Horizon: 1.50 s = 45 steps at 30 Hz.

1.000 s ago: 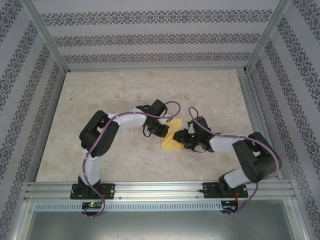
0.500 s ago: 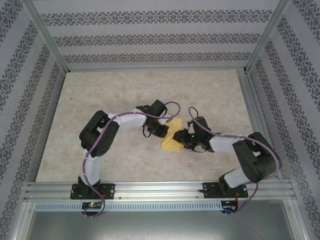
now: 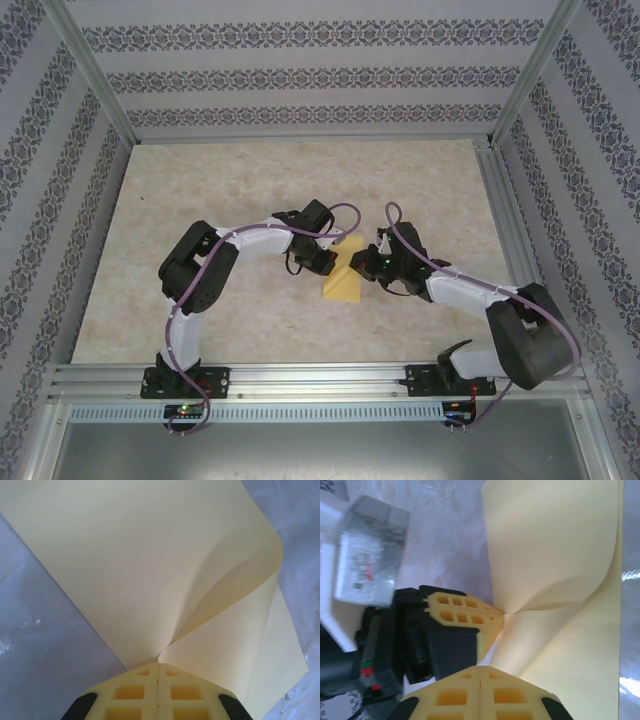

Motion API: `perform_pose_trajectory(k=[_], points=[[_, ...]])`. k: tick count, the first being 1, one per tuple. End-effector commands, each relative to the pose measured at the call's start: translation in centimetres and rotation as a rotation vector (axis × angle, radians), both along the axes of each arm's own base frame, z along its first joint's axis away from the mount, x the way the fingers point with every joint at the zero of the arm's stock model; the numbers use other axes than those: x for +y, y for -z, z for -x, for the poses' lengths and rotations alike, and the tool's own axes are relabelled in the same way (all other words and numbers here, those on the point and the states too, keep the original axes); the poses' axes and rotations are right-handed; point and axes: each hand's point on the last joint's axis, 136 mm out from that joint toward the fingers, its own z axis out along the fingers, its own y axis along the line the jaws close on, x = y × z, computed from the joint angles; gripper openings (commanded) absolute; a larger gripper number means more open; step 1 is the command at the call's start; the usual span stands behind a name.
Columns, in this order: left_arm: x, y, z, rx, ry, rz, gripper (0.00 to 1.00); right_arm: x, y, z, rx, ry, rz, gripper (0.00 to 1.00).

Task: Fold a paper plane with a square sheet of paper (fold left side to right side)
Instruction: Fold the triangle a second time at the center of the table.

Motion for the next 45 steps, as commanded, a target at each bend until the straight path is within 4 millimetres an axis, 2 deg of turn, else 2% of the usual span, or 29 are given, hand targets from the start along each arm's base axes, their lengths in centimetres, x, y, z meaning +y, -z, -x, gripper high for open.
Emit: perform_pose_trajectory(k=[1,9,24,33,45], points=[[0.7,1.6,0.1,0.027,-0.009,-0.021,0.06,1.3,-0.4,-1.3,-0.011,0.014,-0.014,0.00],[0.7,1.6,0.1,0.028,-0.009,-0.020,0.06,2.3,1.6,-1.5,0.033,0.018,0.009,0.00],[0.6,1.5,0.1,0.025,-0.008,-0.019,0.06,2.3,2.9,-2.2,0.053,0.038,0.028,0.00],[0.7,1.5,0.2,0.026,-0.009,-0.022,0.06,2.0,4.4,-1.3,0.087,0.028,0.053,0.00],[0.7,1.6,0.2,0.028,-0.011,-0.020,0.06,1.4,4.9,-0.7,0.094,0.021,0.082,0.00]])
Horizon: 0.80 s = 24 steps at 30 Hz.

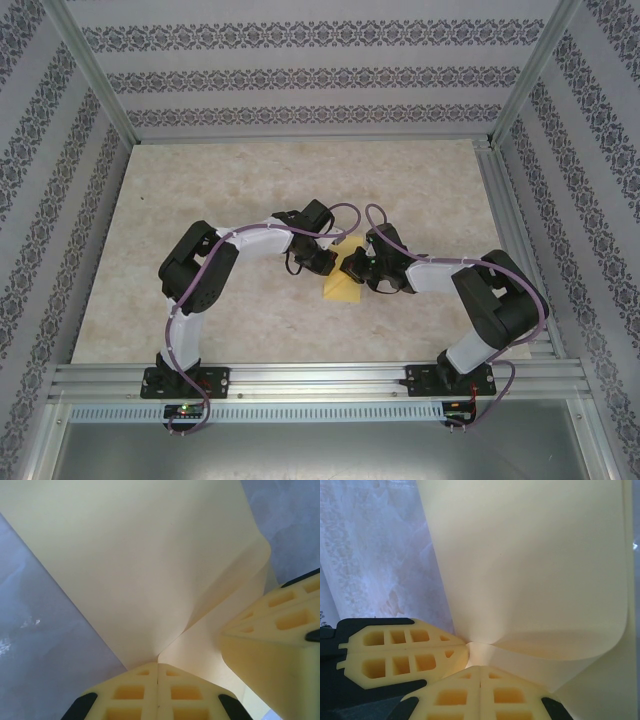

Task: Fold a paper plane with a square sheet of paper (fold left side to right side)
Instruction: Fold the triangle a second time at the center of the table.

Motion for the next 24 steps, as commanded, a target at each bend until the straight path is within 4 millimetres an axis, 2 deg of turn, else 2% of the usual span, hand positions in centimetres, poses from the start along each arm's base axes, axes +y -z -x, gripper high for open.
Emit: perform_pose_trajectory(k=[1,24], points=[[0.6,1.6,0.2,0.029,-0.012,-0.020,0.05,-0.3,0.6,0.5,-0.008,-0.009,0.035,0.00],[0.4,1.8,0.0,0.030,-0.012,-0.017,0.05,-1.1,1.8,1.6,0.019,-0.020,0.071,0.00]])
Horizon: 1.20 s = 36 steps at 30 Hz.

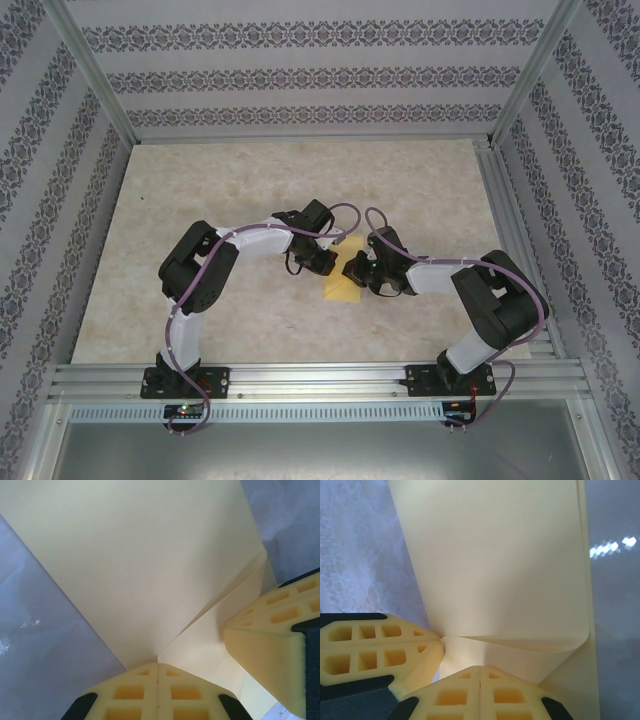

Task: Fold a paper plane with a square sheet of paper (fold left side to right side)
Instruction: Fold the triangle a second time at the center of the table.

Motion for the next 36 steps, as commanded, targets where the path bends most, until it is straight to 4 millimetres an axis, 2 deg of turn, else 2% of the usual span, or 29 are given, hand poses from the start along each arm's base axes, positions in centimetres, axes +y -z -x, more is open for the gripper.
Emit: perform_pose_trajectory(k=[1,12,16,19,22,26,28,31,36], points=[[0.4,1.8,0.0,0.030,-0.013,-0.019,0.06,-0.4,0.8,0.8,0.004,-0.012,0.035,0.00],[0.3,1.6,-0.1,0.028,-0.012,-0.014,0.05,-1.3,2.4,2.0,0.045,-0.024,0.094,0.00],[-0.1,0.6,-0.3,0.022,-0.013,0.004,0.09,-1.7,3.0,2.3,0.056,-0.026,0.123,0.00],[-0.3,-1.7,-0.9,-0.017,-0.018,0.025,0.14,-1.9,3.3,2.5,0.063,-0.026,0.131,0.00],[-0.2,-4.9,-1.8,-0.076,-0.031,0.054,0.31,-1.9,3.5,2.6,0.067,-0.027,0.134,0.00],[0.5,-8.9,-2.3,-0.138,-0.057,0.102,0.36,-1.8,3.6,2.6,0.070,-0.029,0.134,0.00],[0.9,-10.2,-2.0,-0.151,-0.068,0.123,0.37,-1.7,3.6,2.6,0.069,-0.029,0.133,0.00],[0.8,-10.9,-0.7,-0.118,-0.072,0.183,0.34,-1.7,3.6,2.6,0.067,-0.028,0.133,0.00],[-0.5,-9.5,2.2,0.011,-0.094,0.310,0.26,-1.7,3.4,2.6,0.062,-0.028,0.131,0.00]])
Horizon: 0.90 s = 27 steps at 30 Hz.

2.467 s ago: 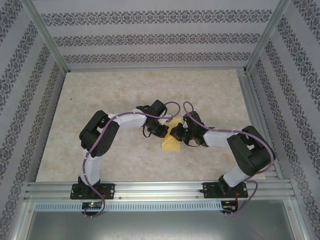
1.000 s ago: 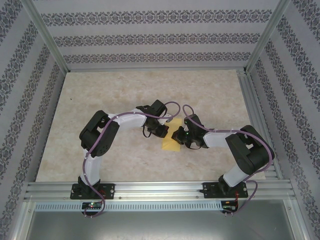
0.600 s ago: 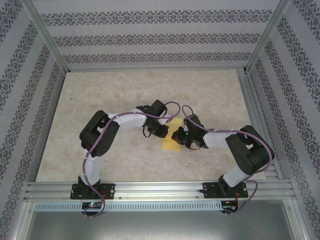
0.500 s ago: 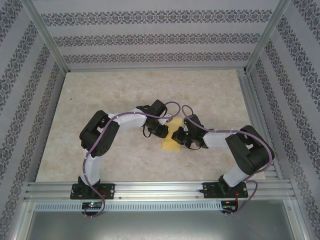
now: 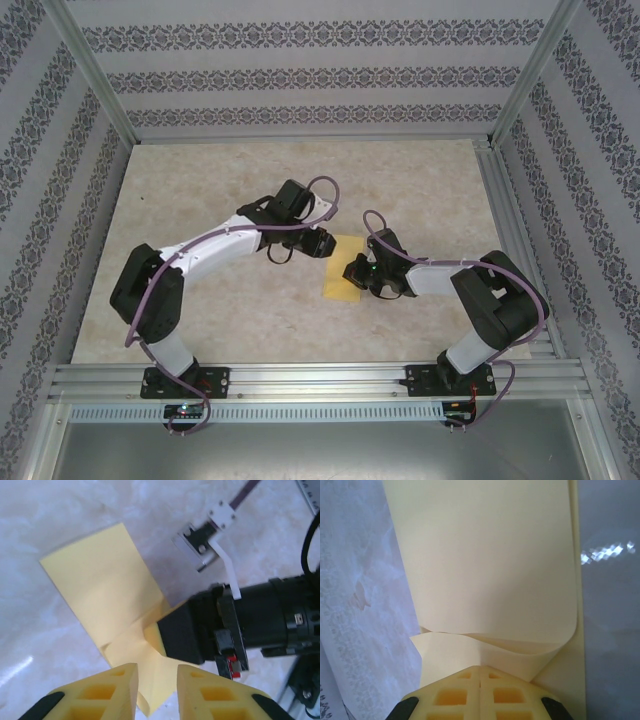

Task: Fold a paper plane with a square sheet of paper (fold left side to right side)
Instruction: Fold the triangle a second time at the center of the table.

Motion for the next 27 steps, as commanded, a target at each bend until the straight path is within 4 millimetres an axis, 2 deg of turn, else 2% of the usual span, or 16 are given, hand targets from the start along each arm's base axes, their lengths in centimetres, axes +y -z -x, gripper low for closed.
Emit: perform_pose_trajectory(k=[1,5,13,19,27], points=[[-1.0,2.2,2.2,0.145,-0.013,0.089,0.24,-1.5,2.9,2.1,0.074,-0.008,0.099,0.00],[-1.5,3.8,3.6,0.221,-0.036,0.115,0.21,-1.4,2.8,2.1,0.074,-0.008,0.097,0.00],[-2.6,6.1,4.8,0.292,-0.024,0.088,0.19,-1.5,2.9,2.1,0.075,-0.008,0.102,0.00],[-3.6,6.5,5.2,0.299,-0.005,0.088,0.19,-1.5,2.9,2.1,0.075,-0.011,0.103,0.00],[-2.5,9.3,5.7,0.322,-0.012,-0.005,0.18,-1.5,2.7,2.1,0.073,-0.013,0.103,0.00]])
